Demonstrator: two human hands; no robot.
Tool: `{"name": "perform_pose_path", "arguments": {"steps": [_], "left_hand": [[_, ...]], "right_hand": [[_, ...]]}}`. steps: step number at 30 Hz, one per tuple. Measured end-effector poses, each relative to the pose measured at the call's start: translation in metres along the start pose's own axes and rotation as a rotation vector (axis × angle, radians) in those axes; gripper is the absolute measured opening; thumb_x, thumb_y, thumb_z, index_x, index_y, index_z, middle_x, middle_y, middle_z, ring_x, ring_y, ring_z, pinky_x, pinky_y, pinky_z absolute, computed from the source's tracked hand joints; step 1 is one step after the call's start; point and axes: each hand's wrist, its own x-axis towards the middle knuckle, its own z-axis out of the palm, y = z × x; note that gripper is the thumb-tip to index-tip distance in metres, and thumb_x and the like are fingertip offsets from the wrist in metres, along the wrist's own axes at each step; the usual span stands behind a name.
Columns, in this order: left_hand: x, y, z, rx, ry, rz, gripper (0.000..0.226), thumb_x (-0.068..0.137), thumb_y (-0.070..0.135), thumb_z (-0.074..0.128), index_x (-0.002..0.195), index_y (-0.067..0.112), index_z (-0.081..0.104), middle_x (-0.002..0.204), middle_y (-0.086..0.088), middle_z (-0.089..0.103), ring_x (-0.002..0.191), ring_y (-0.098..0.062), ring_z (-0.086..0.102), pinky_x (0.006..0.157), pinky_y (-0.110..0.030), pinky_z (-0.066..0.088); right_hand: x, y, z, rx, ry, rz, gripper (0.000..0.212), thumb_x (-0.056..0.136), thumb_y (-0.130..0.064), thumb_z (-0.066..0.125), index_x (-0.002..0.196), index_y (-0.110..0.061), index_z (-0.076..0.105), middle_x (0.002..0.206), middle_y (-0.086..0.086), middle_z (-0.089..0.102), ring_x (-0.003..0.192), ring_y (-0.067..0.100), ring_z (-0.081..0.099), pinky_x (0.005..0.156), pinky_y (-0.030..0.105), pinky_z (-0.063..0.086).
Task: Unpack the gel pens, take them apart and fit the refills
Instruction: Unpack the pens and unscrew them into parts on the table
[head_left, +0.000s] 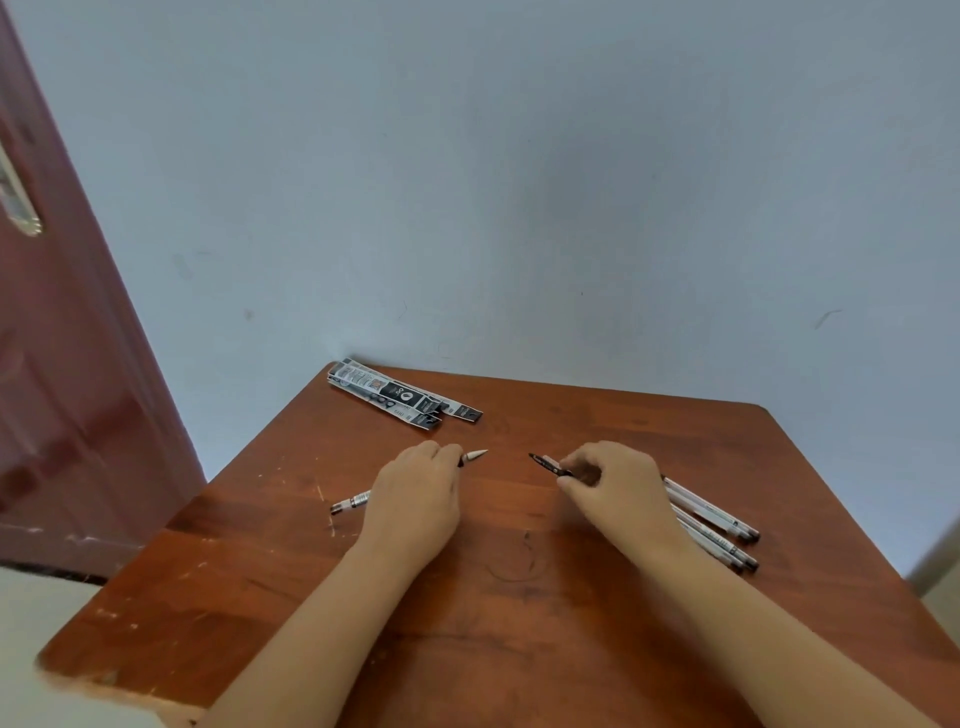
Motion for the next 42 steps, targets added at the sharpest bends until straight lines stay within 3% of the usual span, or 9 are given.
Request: {"name": "perform_pose_path", "arguments": {"steps": [2,7,18,22,26,30,32,34,42], "left_hand": [[0.004,-0.005,0.001,0.015,-0.003,-0.057,0.03,0.096,0.024,0.033,0.121,0.021,0.048,0.091,0.001,0.047,0.083,-0.018,0.046,0.064,-0.026,0.034],[0.007,-0.011,0.007,-0.006,-0.012,-0.107,0.031,0.096,0.028,0.033,0.125,0.027,0.045,0.089,0.002,0.044,0.08,-0.014,0.04,0.062,-0.024,0.028],[0.006,-0.015,0.015,-0.075,-0.06,-0.09,0.027,0.095,0.028,0.037,0.115,0.018,0.052,0.104,0.0,0.054,0.097,-0.016,0.05,0.073,-0.023,0.037],[0.003,-0.015,0.012,-0.104,-0.033,-0.062,0.027,0.094,0.025,0.038,0.115,0.017,0.053,0.102,-0.001,0.054,0.096,-0.016,0.049,0.074,-0.023,0.036],[-0.001,-0.013,0.012,-0.182,0.005,0.091,0.027,0.092,0.022,0.045,0.115,0.016,0.057,0.101,-0.003,0.058,0.096,-0.018,0.051,0.074,-0.021,0.034],[-0.007,-0.005,0.011,-0.208,-0.036,0.248,0.025,0.082,0.026,0.049,0.097,0.012,0.065,0.082,-0.003,0.065,0.078,-0.021,0.06,0.067,-0.021,0.038],[-0.009,-0.004,0.011,-0.21,-0.046,0.283,0.027,0.08,0.031,0.047,0.089,0.014,0.065,0.075,0.0,0.066,0.069,-0.017,0.062,0.063,-0.017,0.038],[-0.01,-0.004,0.012,-0.199,-0.06,0.299,0.03,0.08,0.032,0.043,0.087,0.015,0.066,0.072,0.002,0.067,0.065,-0.016,0.062,0.067,-0.022,0.04],[-0.01,-0.003,0.011,-0.239,-0.086,0.344,0.031,0.083,0.028,0.044,0.092,0.011,0.068,0.078,-0.004,0.071,0.07,-0.018,0.064,0.071,-0.027,0.042]], "right_hand": [[0.018,-0.006,0.011,-0.191,-0.002,-0.007,0.018,0.086,-0.025,0.053,0.098,-0.019,0.065,0.098,-0.002,0.065,0.094,0.015,0.054,0.089,0.03,0.032],[0.052,-0.005,0.043,-0.356,0.039,0.055,0.022,0.089,-0.024,0.045,0.102,-0.02,0.062,0.103,0.0,0.065,0.101,0.02,0.051,0.087,0.034,0.024],[0.051,-0.006,0.056,-0.292,-0.016,0.05,0.021,0.089,-0.019,0.044,0.098,-0.019,0.063,0.102,0.002,0.062,0.1,0.021,0.052,0.09,0.035,0.024],[0.042,-0.011,0.05,-0.294,0.008,-0.007,0.023,0.089,-0.023,0.044,0.102,-0.019,0.063,0.104,0.001,0.062,0.101,0.02,0.052,0.081,0.031,0.024],[0.019,-0.021,0.029,0.033,0.003,-0.106,0.026,0.09,-0.023,0.046,0.104,-0.011,0.064,0.099,0.006,0.066,0.084,0.014,0.054,0.071,0.022,0.034],[-0.005,-0.014,0.021,0.249,-0.124,-0.078,0.018,0.091,-0.022,0.043,0.086,-0.021,0.06,0.07,-0.001,0.06,0.058,0.004,0.048,0.059,0.014,0.037],[-0.007,-0.007,0.023,0.242,-0.205,-0.065,0.029,0.092,-0.024,0.04,0.067,-0.018,0.054,0.058,-0.004,0.05,0.052,0.006,0.046,0.057,0.015,0.036],[-0.005,-0.004,0.023,0.232,-0.261,-0.074,0.038,0.092,-0.024,0.04,0.056,-0.021,0.048,0.054,-0.006,0.048,0.054,0.0,0.048,0.056,0.015,0.036],[-0.004,-0.003,0.017,0.241,-0.38,-0.125,0.036,0.093,-0.024,0.04,0.058,-0.03,0.047,0.053,-0.01,0.049,0.051,-0.009,0.049,0.056,0.007,0.038]]}}
